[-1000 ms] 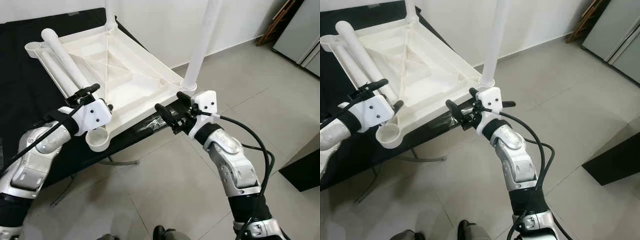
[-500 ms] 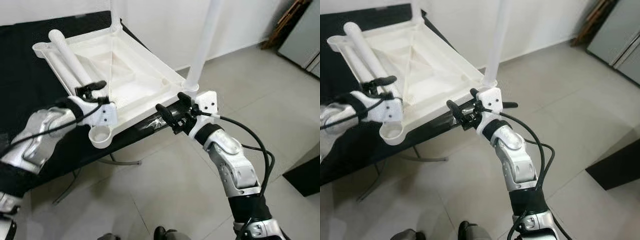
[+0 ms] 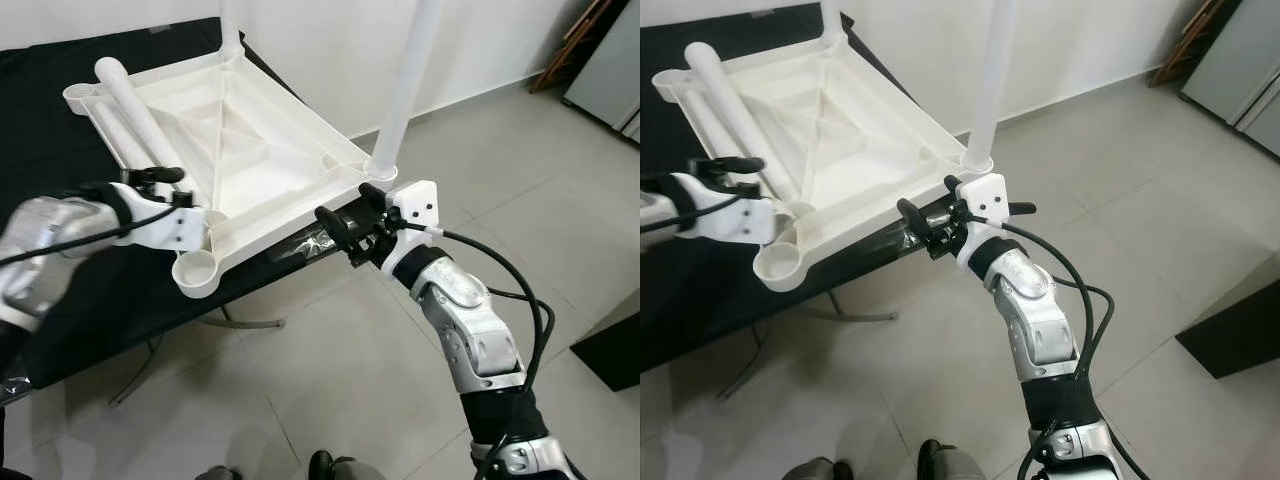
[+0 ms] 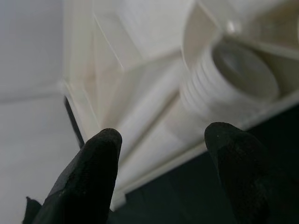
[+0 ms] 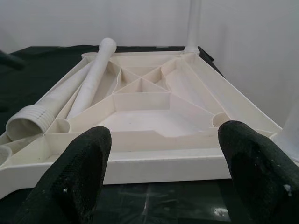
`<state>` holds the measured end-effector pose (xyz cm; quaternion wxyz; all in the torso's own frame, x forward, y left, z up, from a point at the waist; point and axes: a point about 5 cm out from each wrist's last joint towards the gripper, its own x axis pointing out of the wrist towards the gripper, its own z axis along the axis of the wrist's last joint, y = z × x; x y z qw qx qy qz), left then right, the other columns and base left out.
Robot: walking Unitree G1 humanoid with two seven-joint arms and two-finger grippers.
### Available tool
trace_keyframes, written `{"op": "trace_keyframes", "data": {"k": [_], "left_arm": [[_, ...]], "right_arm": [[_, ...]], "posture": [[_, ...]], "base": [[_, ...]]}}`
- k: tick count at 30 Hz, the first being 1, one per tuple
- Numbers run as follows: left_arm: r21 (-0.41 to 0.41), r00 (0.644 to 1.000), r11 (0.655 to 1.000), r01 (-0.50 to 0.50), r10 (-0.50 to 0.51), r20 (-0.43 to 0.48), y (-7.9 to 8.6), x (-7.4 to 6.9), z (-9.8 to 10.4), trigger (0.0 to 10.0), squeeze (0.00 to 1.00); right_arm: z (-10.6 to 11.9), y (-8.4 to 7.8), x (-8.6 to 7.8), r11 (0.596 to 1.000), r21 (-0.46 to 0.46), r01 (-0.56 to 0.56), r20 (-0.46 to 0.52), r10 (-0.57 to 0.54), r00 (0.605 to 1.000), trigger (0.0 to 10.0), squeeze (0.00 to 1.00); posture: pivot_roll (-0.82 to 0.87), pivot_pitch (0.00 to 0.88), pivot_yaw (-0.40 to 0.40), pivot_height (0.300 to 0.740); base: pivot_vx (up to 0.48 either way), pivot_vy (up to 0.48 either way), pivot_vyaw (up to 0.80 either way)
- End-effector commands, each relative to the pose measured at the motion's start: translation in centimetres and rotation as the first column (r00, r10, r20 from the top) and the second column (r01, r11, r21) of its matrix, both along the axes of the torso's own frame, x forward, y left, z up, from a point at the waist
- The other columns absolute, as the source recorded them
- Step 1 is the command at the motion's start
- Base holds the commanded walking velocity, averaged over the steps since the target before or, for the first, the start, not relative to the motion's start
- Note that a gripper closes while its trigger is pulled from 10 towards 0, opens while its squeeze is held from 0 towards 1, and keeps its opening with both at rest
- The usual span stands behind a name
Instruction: Building children table
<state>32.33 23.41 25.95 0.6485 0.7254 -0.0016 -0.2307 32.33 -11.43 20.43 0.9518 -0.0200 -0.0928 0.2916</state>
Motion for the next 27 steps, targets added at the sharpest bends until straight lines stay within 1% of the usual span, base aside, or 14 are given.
{"op": "trace_keyframes", "data": {"k": [1, 3, 9, 13, 15, 18, 20, 21, 23, 27], "left_arm": [[0.021, 0.998, 1.000, -0.021, 0.022, -0.051, 0.5, -0.6, -0.4, 10.0, 0.00], [-0.003, 0.996, 1.000, -0.021, 0.020, -0.085, 0.1, -1.0, -1.2, 10.0, 0.00], [-0.051, 0.995, 0.998, -0.021, 0.016, -0.101, -0.6, -0.9, -2.1, 10.0, 0.00], [-0.066, 0.995, 0.998, -0.016, 0.009, -0.098, -0.9, -0.8, -2.2, 10.0, 0.00], [-0.116, 0.996, 0.993, -0.004, -0.007, -0.094, -1.7, -0.7, -2.2, 10.0, 0.00], [-0.130, 0.996, 0.992, -0.001, -0.011, -0.087, -2.0, -0.6, -2.1, 10.0, 0.00], [-0.154, 0.997, 0.988, -0.002, -0.011, -0.082, -2.4, -0.5, -2.0, 10.0, 0.00], [-0.154, 0.997, 0.988, -0.002, -0.011, -0.082, -2.4, -0.5, -2.0, 10.0, 0.00], [-0.179, 0.997, 0.984, -0.004, -0.010, -0.079, -2.6, -0.4, -2.0, 10.0, 0.00], [-0.191, 0.998, 0.982, -0.005, -0.008, -0.069, -2.8, -0.3, -2.0, 10.0, 0.00]], "right_arm": [[-0.4, -0.1, 0.0, 1.000, -0.001, 0.006, -0.013, -0.006, 1.000, 10.0, 0.00], [-0.4, -0.1, 0.0, 1.000, 0.002, 0.007, -0.015, -0.007, 1.000, 10.0, 0.00], [-0.4, -0.1, 0.1, 1.000, 0.005, 0.009, -0.016, -0.009, 1.000, 10.0, 0.00], [-0.4, -0.1, 0.1, 1.000, 0.005, 0.010, -0.015, -0.010, 1.000, 10.0, 0.00], [-0.4, -0.1, 0.1, 1.000, 0.006, 0.012, -0.015, -0.012, 1.000, 10.0, 0.00], [-0.4, -0.2, 0.1, 1.000, 0.006, 0.013, -0.015, -0.013, 1.000, 10.0, 0.00], [-0.4, -0.2, 0.1, 1.000, 0.006, 0.015, -0.014, -0.015, 1.000, 10.0, 0.00], [-0.4, -0.2, 0.1, 1.000, 0.006, 0.015, -0.014, -0.015, 1.000, 10.0, 0.00], [-0.3, -0.2, 0.1, 1.000, 0.007, 0.017, -0.012, -0.017, 1.000, 10.0, 0.00], [-0.3, -0.2, 0.1, 1.000, 0.008, 0.018, -0.011, -0.018, 1.000, 10.0, 0.00]], "posture": [[0.04, 0.189, -0.071, 0.740], [0.04, 0.190, -0.072, 0.740], [0.04, 0.188, -0.072, 0.740], [0.03, 0.188, -0.069, 0.740], [0.03, 0.188, -0.067, 0.740], [0.03, 0.188, -0.067, 0.740], [0.03, 0.187, -0.065, 0.740], [0.03, 0.187, -0.065, 0.740], [0.03, 0.186, -0.063, 0.740], [0.03, 0.186, -0.063, 0.740]], "base": [[0.000, 0.000, 0.00], [0.000, 0.000, 0.00], [0.000, 0.000, 0.00], [0.000, 0.000, 0.00], [0.000, 0.000, 0.00], [0.000, 0.000, 0.00], [0.000, 0.000, 0.00], [0.000, 0.000, 0.00], [0.000, 0.000, 0.00], [0.000, 0.000, 0.00]]}}
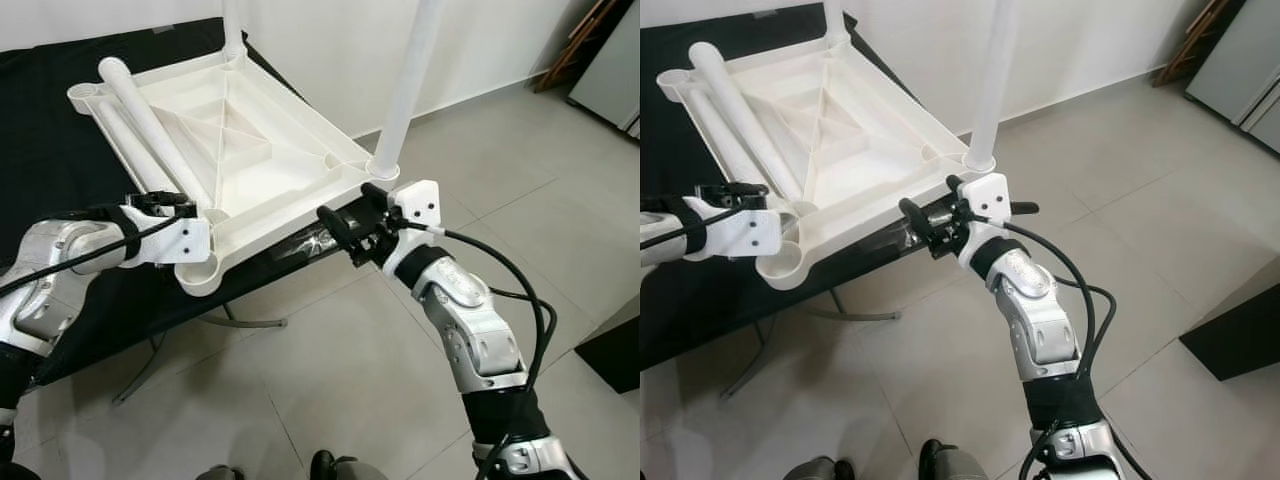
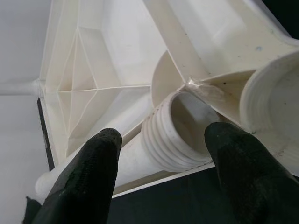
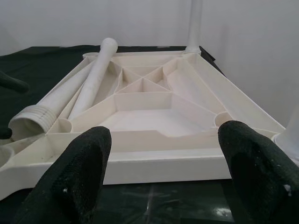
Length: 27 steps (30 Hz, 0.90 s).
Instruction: Building children table
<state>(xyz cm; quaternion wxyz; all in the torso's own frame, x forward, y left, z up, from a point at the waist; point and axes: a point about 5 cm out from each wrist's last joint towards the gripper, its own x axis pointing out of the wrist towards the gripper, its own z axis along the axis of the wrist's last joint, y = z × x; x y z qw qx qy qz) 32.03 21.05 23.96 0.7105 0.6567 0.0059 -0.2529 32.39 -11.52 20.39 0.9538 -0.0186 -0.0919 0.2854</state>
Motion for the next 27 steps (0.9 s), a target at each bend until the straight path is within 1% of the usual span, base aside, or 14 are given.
{"op": "trace_keyframes", "data": {"k": [1, 2, 3, 5, 6, 8, 12, 19, 25, 26, 27], "left_arm": [[-0.012, 1.000, 1.000, 0.004, -0.003, 0.024, -0.5, 0.2, 0.1, 10.0, 0.00], [-0.013, 0.999, 1.000, -0.007, 0.007, 0.050, -0.6, 0.5, 0.2, 10.0, 0.00], [-0.013, 0.999, 1.000, -0.007, 0.007, 0.050, -0.6, 0.5, 0.2, 10.0, 0.00], [0.053, 0.995, 0.997, -0.047, 0.042, 0.090, -0.5, 1.2, 0.2, 10.0, 0.00], [0.053, 0.995, 0.997, -0.047, 0.042, 0.090, -0.5, 1.2, 0.2, 10.0, 0.00], [0.087, 0.992, 0.993, -0.076, 0.066, 0.110, -0.4, 1.6, 0.1, 10.0, 0.00], [0.100, 0.988, 0.989, -0.105, 0.092, 0.121, -0.4, 2.1, -0.1, 10.0, 0.00], [0.102, 0.989, 0.988, -0.114, 0.104, 0.104, -1.2, 2.5, -1.5, 10.0, 0.00], [0.114, 0.980, 0.978, -0.177, 0.164, 0.112, -1.0, 2.8, -2.5, 10.0, 0.00], [0.131, 0.978, 0.972, -0.193, 0.181, 0.100, -0.8, 2.8, -2.9, 10.0, 0.00], [0.117, 0.974, 0.969, -0.216, 0.205, 0.095, -0.8, 2.9, -3.3, 10.0, 0.00]], "right_arm": [[-0.2, -0.1, 0.0, 1.000, 0.005, 0.006, -0.007, -0.006, 1.000, 10.0, 0.00], [-0.2, -0.1, 0.0, 1.000, 0.005, 0.006, -0.006, -0.006, 1.000, 10.0, 0.00], [-0.2, -0.1, 0.0, 1.000, 0.005, 0.006, -0.006, -0.006, 1.000, 10.0, 0.00], [-0.2, -0.1, 0.1, 1.000, 0.004, 0.007, -0.005, -0.007, 1.000, 10.0, 0.00], [-0.2, -0.1, 0.1, 1.000, 0.004, 0.007, -0.005, -0.007, 1.000, 10.0, 0.00], [-0.1, -0.1, 0.1, 1.000, 0.002, 0.006, -0.005, -0.006, 1.000, 10.0, 0.00], [-0.1, -0.1, 0.0, 1.000, 0.002, 0.007, -0.005, -0.007, 1.000, 10.0, 0.00], [0.0, -0.3, 0.1, 1.000, 0.002, 0.014, -0.001, -0.014, 1.000, 10.0, 0.00], [0.0, -0.2, 0.0, 1.000, 0.004, 0.012, 0.002, -0.012, 1.000, 10.0, 0.00], [0.1, -0.2, 0.0, 1.000, 0.004, 0.012, 0.002, -0.012, 1.000, 10.0, 0.00], [0.1, -0.1, 0.0, 1.000, 0.005, 0.012, 0.002, -0.012, 1.000, 10.0, 0.00]], "posture": [[0.03, 0.185, -0.063, 0.740], [0.03, 0.184, -0.064, 0.740], [0.03, 0.184, -0.064, 0.740], [0.02, 0.184, -0.061, 0.740], [0.02, 0.184, -0.061, 0.740], [0.02, 0.184, -0.060, 0.740], [0.01, 0.184, -0.059, 0.740], [0.01, 0.180, -0.059, 0.740], [0.01, 0.180, -0.058, 0.740], [0.01, 0.179, -0.056, 0.740], [0.01, 0.179, -0.057, 0.740]], "base": [[0.000, 0.000, 0.00], [0.000, 0.000, 0.00], [0.000, 0.000, 0.00], [0.000, 0.000, 0.00], [0.000, 0.000, 0.00], [0.000, 0.000, 0.00], [0.000, 0.000, 0.00], [0.000, 0.000, 0.00], [0.000, 0.000, 0.00], [0.000, 0.000, 0.00], [0.000, 0.000, 0.00]]}}
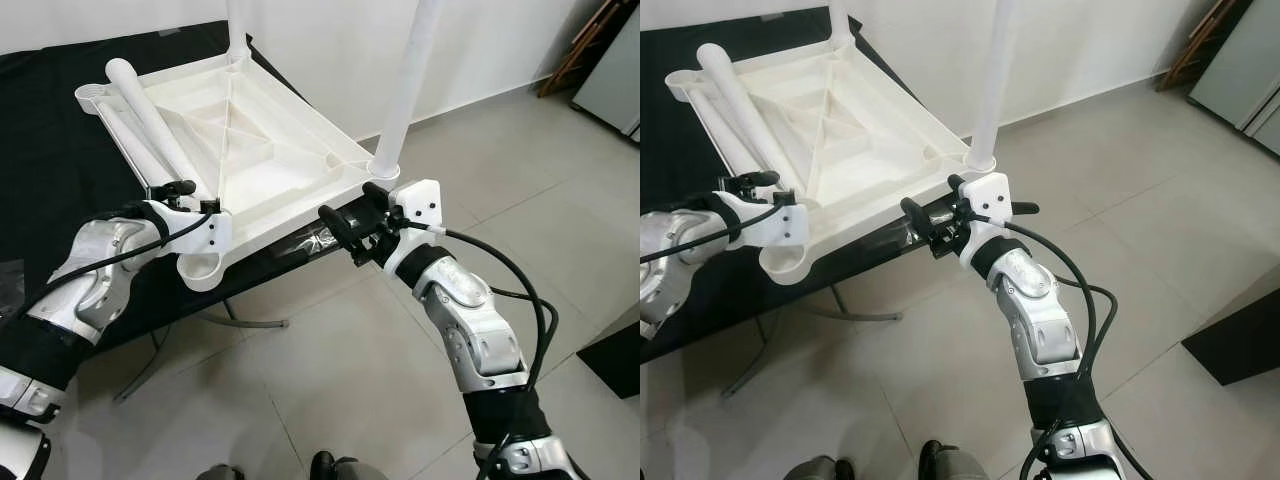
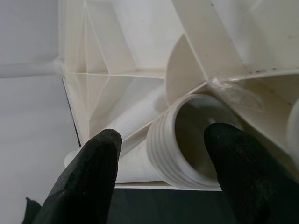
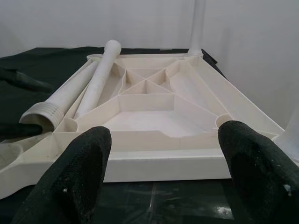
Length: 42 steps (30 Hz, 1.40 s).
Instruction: Building children table
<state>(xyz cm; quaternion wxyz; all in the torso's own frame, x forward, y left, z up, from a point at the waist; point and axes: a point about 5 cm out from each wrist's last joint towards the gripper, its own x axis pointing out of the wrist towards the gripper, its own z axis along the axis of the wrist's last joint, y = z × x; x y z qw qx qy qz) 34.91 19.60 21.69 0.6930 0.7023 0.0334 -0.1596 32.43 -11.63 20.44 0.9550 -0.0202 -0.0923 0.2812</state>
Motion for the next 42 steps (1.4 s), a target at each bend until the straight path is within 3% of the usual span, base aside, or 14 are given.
{"op": "trace_keyframes", "data": {"k": [1, 3, 5, 7, 16, 17, 18, 36, 42], "left_arm": [[0.006, 0.996, 0.996, -0.088, 0.088, -0.017, 0.6, 0.1, -1.4, 10.0, 0.00], [0.006, 0.996, 0.996, -0.088, 0.088, -0.017, 0.6, 0.1, -1.4, 10.0, 0.00], [-0.101, 0.987, 0.982, -0.159, 0.160, 0.009, 0.3, 0.5, -1.4, 10.0, 0.00], [-0.144, 0.978, 0.970, -0.197, 0.205, 0.044, -0.2, 0.9, -1.3, 10.0, 0.00], [-0.138, 0.967, 0.963, -0.233, 0.245, 0.075, -0.7, 1.5, -1.3, 10.0, 0.00], [-0.140, 0.962, 0.959, -0.246, 0.259, 0.083, -0.6, 1.6, -1.4, 3.5, 0.00], [-0.146, 0.959, 0.955, -0.257, 0.270, 0.083, -0.6, 1.6, -1.4, 0.0, 0.00], [-0.193, 0.928, 0.929, -0.316, 0.344, 0.140, 0.5, 1.8, -1.0, 0.0, 0.00], [-0.254, 0.903, 0.912, -0.323, 0.377, 0.204, 1.3, 1.3, 0.1, 0.0, 0.00]], "right_arm": [[0.0, 0.0, 0.0, 1.000, 0.007, 0.002, 0.001, -0.002, 1.000, 10.0, 0.00], [0.0, 0.0, 0.0, 1.000, 0.007, 0.002, 0.001, -0.002, 1.000, 10.0, 0.00], [0.0, 0.0, -0.1, 1.000, 0.009, 0.000, 0.000, 0.000, 1.000, 10.0, 0.00], [0.0, 0.0, -0.1, 1.000, 0.010, 0.001, -0.001, -0.001, 1.000, 10.0, 0.00], [0.0, 0.0, 0.0, 1.000, 0.010, 0.001, -0.002, 0.000, 1.000, 10.0, 0.00], [0.1, 0.0, 0.0, 1.000, 0.010, 0.001, -0.001, -0.001, 1.000, 10.0, 0.00], [0.1, 0.0, 0.0, 1.000, 0.010, 0.002, 0.000, -0.002, 1.000, 10.0, 0.00], [0.3, 0.1, 0.0, 1.000, 0.020, 0.005, 0.006, -0.005, 1.000, 10.0, 0.00], [0.4, 0.0, -0.1, 1.000, 0.027, 0.008, 0.010, -0.008, 1.000, 10.0, 0.00]], "posture": [[0.01, 0.179, -0.059, 0.740], [0.01, 0.179, -0.059, 0.740], [0.01, 0.180, -0.058, 0.740], [0.01, 0.181, -0.058, 0.740], [0.00, 0.179, -0.065, 0.740], [-0.01, 0.179, -0.064, 0.740], [-0.01, 0.180, -0.063, 0.740], [-0.01, 0.181, -0.053, 0.740], [-0.01, 0.183, -0.052, 0.740]], "base": [[0.000, 0.000, 0.00], [0.000, 0.000, 0.00], [0.000, 0.000, 0.00], [0.000, 0.000, 0.00], [0.000, 0.000, 0.00], [0.000, 0.000, 0.00], [0.000, 0.000, 0.00], [0.000, 0.000, 0.00], [0.000, 0.000, 0.00]]}}
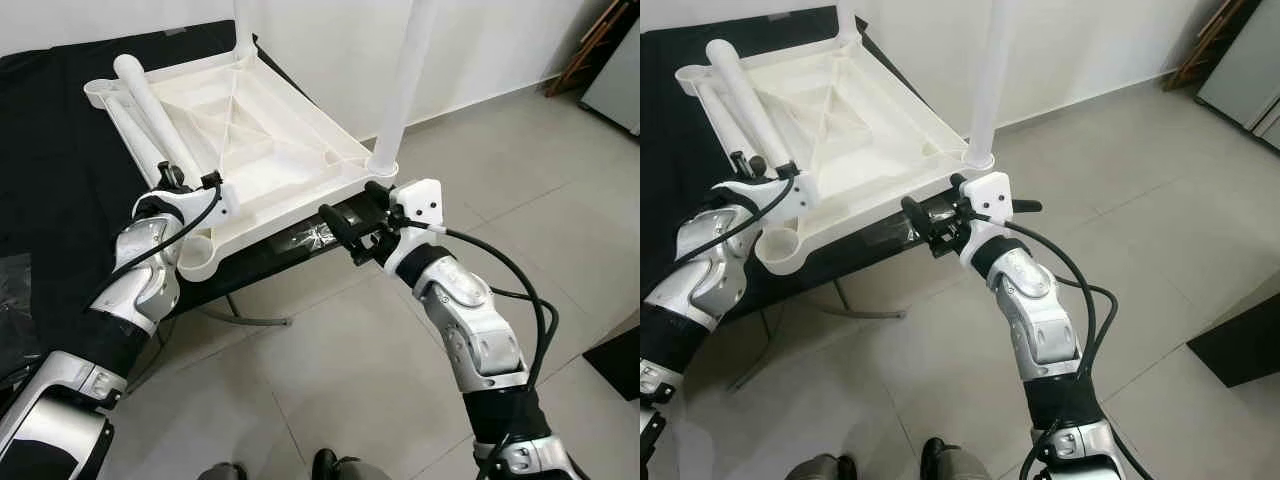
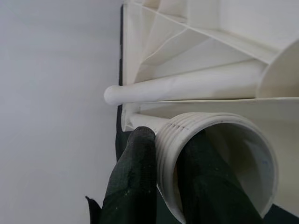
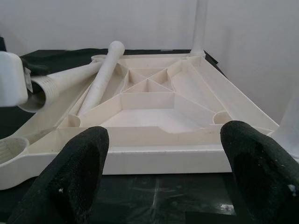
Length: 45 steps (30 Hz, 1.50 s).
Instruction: Building children table
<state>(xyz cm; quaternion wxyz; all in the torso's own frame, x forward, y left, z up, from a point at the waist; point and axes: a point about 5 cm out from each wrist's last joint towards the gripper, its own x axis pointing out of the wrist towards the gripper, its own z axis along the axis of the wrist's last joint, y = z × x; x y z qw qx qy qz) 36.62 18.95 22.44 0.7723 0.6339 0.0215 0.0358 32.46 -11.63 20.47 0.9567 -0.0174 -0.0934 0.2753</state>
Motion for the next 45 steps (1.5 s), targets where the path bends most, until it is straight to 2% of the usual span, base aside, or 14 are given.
{"op": "trace_keyframes", "data": {"k": [1, 20, 29, 30, 32, 34, 36, 37, 38, 39, 40, 41, 42, 45], "left_arm": [[-0.032, 0.997, 0.997, -0.072, 0.071, -0.028, 2.0, -0.4, -0.6, 0.0, 0.00], [-0.151, 0.921, 0.985, -0.086, 0.136, 0.364, 4.9, -3.4, 9.4, 0.0, 0.00], [-0.364, 0.904, 0.919, 0.153, 0.019, 0.427, 4.2, -3.9, 11.1, 0.0, 0.00], [-0.491, 0.894, 0.829, 0.269, -0.024, 0.448, 3.8, -4.1, 11.3, 0.0, 0.00], [-0.702, 0.858, 0.519, 0.487, -0.136, 0.495, 3.6, -4.5, 11.3, 0.5, 0.00], [-0.702, 0.858, 0.519, 0.487, -0.136, 0.495, 3.6, -4.5, 11.3, 0.5, 0.00], [-0.775, 0.819, 0.265, 0.574, -0.175, 0.546, 4.7, -4.9, 10.7, 0.0, 0.00], [-0.775, 0.819, 0.265, 0.574, -0.175, 0.546, 4.7, -4.9, 10.7, 0.0, 0.00], [-0.805, 0.813, 0.129, 0.580, -0.151, 0.562, 5.9, -5.0, 9.9, 0.0, 0.00], [-0.805, 0.813, 0.129, 0.580, -0.151, 0.562, 5.9, -5.0, 9.9, 0.0, 0.00], [-0.812, 0.807, 0.011, 0.584, -0.123, 0.578, 6.9, -5.1, 9.2, 0.0, 0.00], [-0.812, 0.807, 0.011, 0.584, -0.123, 0.578, 6.9, -5.1, 9.2, 0.0, 0.00], [-0.802, 0.795, -0.088, 0.591, -0.107, 0.597, 7.5, -5.4, 8.5, 0.0, 0.00], [-0.783, 0.781, -0.172, 0.598, -0.095, 0.617, 7.9, -5.7, 7.7, 0.9, 0.00]], "right_arm": [[0.3, 0.0, -0.1, 1.000, 0.020, -0.004, 0.010, 0.004, 1.000, 10.0, 0.00], [0.8, 0.1, 0.0, 0.999, 0.042, -0.015, 0.025, 0.014, 1.000, 10.0, 0.00], [1.1, 0.0, 0.1, 0.998, 0.064, -0.017, 0.033, 0.015, 0.999, 10.0, 0.00], [1.6, 0.1, 0.1, 0.990, 0.135, -0.033, 0.028, 0.030, 0.999, 10.0, 0.00], [3.3, 0.3, -0.3, 0.927, 0.341, -0.155, 0.034, 0.152, 0.988, 10.0, 0.00], [3.3, 0.3, -0.3, 0.927, 0.341, -0.155, 0.034, 0.152, 0.988, 10.0, 0.00], [4.5, 0.6, -1.2, 0.836, 0.451, -0.312, 0.082, 0.309, 0.948, 10.0, 0.00], [4.5, 0.6, -1.2, 0.836, 0.451, -0.312, 0.082, 0.309, 0.948, 10.0, 0.00], [5.0, 0.7, -1.6, 0.773, 0.503, -0.387, 0.111, 0.386, 0.916, 10.0, 0.00], [5.0, 0.7, -1.6, 0.773, 0.503, -0.387, 0.111, 0.386, 0.916, 10.0, 0.00], [5.2, 0.8, -2.0, 0.712, 0.548, -0.438, 0.136, 0.441, 0.887, 10.0, 0.00], [5.2, 0.8, -2.0, 0.712, 0.548, -0.438, 0.136, 0.441, 0.887, 10.0, 0.00], [5.4, 0.9, -2.1, 0.651, 0.601, -0.464, 0.151, 0.478, 0.865, 10.0, 0.00], [5.3, 0.8, -2.0, 0.602, 0.647, -0.468, 0.156, 0.497, 0.854, 10.0, 0.00]], "posture": [[-0.01, 0.183, -0.052, 0.740], [0.01, 0.187, -0.057, 0.740], [0.02, 0.181, -0.062, 0.740], [0.02, 0.179, -0.061, 0.740], [0.03, 0.176, -0.060, 0.740], [0.03, 0.176, -0.060, 0.740], [0.03, 0.171, -0.062, 0.740], [0.03, 0.171, -0.062, 0.740], [0.03, 0.172, -0.065, 0.740], [0.03, 0.172, -0.065, 0.740], [0.03, 0.172, -0.067, 0.740], [0.03, 0.172, -0.067, 0.740], [0.04, 0.176, -0.068, 0.740], [0.04, 0.178, -0.070, 0.740]], "base": [[0.000, 0.000, 0.00], [0.000, 0.000, 0.00], [0.000, 0.000, 0.00], [0.000, 0.000, 0.00], [0.000, 0.000, 0.00], [0.000, 0.000, 0.00], [0.000, 0.000, 0.00], [0.000, 0.000, 0.00], [0.000, 0.000, 0.00], [0.000, 0.000, 0.00], [0.000, 0.000, 0.00], [0.000, 0.000, 0.00], [0.000, 0.000, 0.00], [0.000, 0.000, 0.00]]}}
